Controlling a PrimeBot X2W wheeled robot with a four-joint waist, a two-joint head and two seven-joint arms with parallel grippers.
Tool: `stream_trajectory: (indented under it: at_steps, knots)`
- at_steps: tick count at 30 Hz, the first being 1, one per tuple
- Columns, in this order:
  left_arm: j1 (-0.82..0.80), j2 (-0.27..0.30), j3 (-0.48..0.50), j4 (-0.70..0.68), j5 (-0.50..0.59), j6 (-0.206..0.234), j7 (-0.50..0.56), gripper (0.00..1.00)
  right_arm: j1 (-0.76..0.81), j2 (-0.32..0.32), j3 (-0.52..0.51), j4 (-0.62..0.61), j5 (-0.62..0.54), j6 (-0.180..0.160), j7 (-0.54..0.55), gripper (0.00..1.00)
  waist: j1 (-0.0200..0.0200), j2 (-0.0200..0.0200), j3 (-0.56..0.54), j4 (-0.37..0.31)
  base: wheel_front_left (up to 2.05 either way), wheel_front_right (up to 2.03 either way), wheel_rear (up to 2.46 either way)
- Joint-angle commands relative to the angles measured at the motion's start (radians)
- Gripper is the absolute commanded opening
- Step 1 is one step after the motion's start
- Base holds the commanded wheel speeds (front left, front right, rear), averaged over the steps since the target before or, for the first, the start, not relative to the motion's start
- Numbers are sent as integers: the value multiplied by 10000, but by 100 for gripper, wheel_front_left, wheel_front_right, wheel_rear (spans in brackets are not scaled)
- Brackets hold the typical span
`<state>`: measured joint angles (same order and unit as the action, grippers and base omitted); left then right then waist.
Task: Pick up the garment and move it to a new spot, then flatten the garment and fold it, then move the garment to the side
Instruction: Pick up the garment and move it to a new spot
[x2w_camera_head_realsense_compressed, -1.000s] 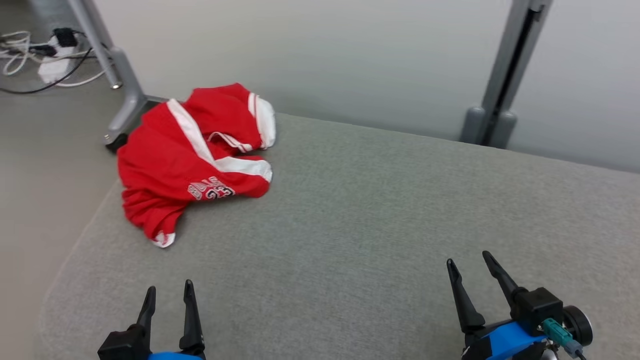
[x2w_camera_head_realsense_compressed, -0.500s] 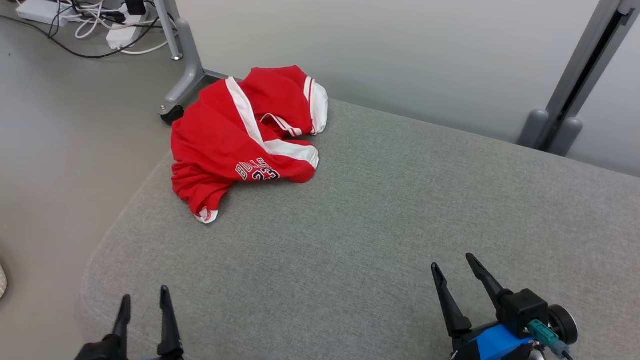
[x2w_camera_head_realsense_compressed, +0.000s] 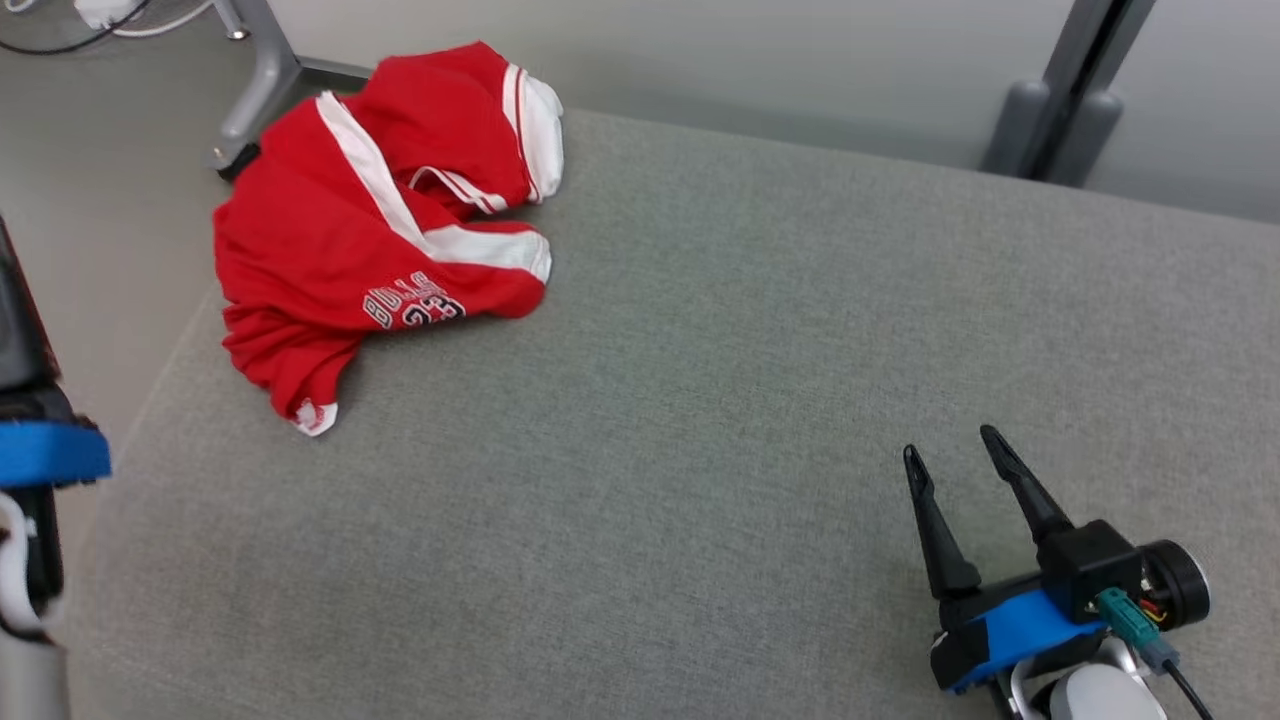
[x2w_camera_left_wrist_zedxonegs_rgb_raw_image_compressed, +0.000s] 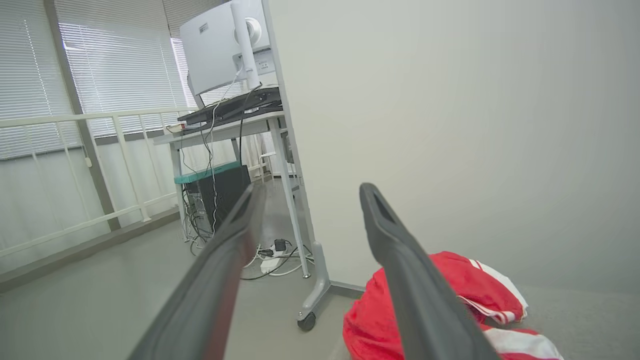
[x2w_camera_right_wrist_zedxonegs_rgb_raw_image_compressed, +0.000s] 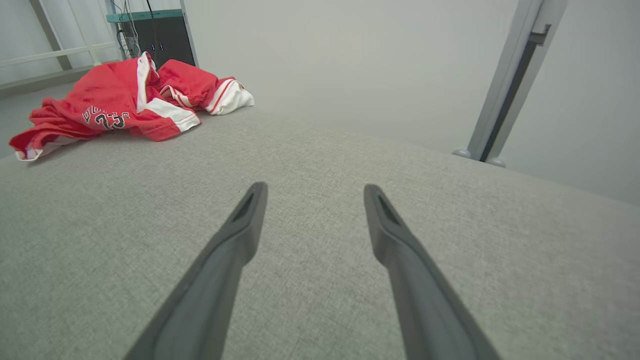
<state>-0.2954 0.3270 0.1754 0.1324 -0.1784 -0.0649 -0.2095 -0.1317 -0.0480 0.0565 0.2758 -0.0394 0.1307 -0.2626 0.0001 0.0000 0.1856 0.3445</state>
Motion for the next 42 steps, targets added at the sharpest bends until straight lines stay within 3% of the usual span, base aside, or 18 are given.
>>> stream_trajectory:
  at_steps: [1,4,9,15,20,24,28,31,33,36,42]
  knots:
    - [-800,132,14,278,-405,-173,263,100,-217,-39,-79,-107,-191,1,-35,100,-1,0,307,-84,0,0,0]
    - [-1996,742,-303,1156,-732,-458,846,100,-520,-40,-159,-259,-406,1,-35,100,-1,0,822,-354,0,0,0]
    - [-3411,1302,-1134,2898,-1484,-652,1732,100,-938,-42,-254,-484,-812,1,-35,100,-1,0,1711,-757,0,0,0]
    - [-3906,1572,-3568,4398,-2723,-648,2528,100,-1141,-42,-411,-632,-1120,1,-33,100,-1,0,2514,-1060,0,0,0]
    - [-4013,1781,-5370,4635,-4186,-649,3271,100,-1095,-54,-572,-688,-1268,-1,-18,100,-1,0,2875,-1169,0,0,0]
    - [-4123,2319,-6779,4522,-5554,-650,3826,100,-1049,-71,-697,-746,-1327,-5,-10,100,-1,0,3120,-1268,0,0,0]
    - [-4385,2812,-7900,4686,-6605,-651,4133,100,-1073,-85,-770,-783,-1370,-8,-1,100,-1,0,3327,-1349,0,0,0]
    - [-4531,2858,-8386,4957,-7041,-652,4218,100,-1118,-88,-736,-777,-1344,-8,1,100,-1,0,3398,-1399,0,0,0]
    - [-4656,2869,-8688,5113,-7263,-652,4206,46,-1148,-88,-714,-761,-1308,-8,1,100,-1,0,3418,-1431,0,0,0]
    - [-4829,2975,-9026,5361,-7455,-650,3992,0,-1140,-91,-734,-738,-1246,-8,1,100,-1,0,3395,-1469,0,0,0]
    - [-5208,3312,-9517,5689,-7678,-651,3325,0,-1142,-81,-762,-705,-1101,-8,-4,100,-1,0,3057,-1473,0,0,0]
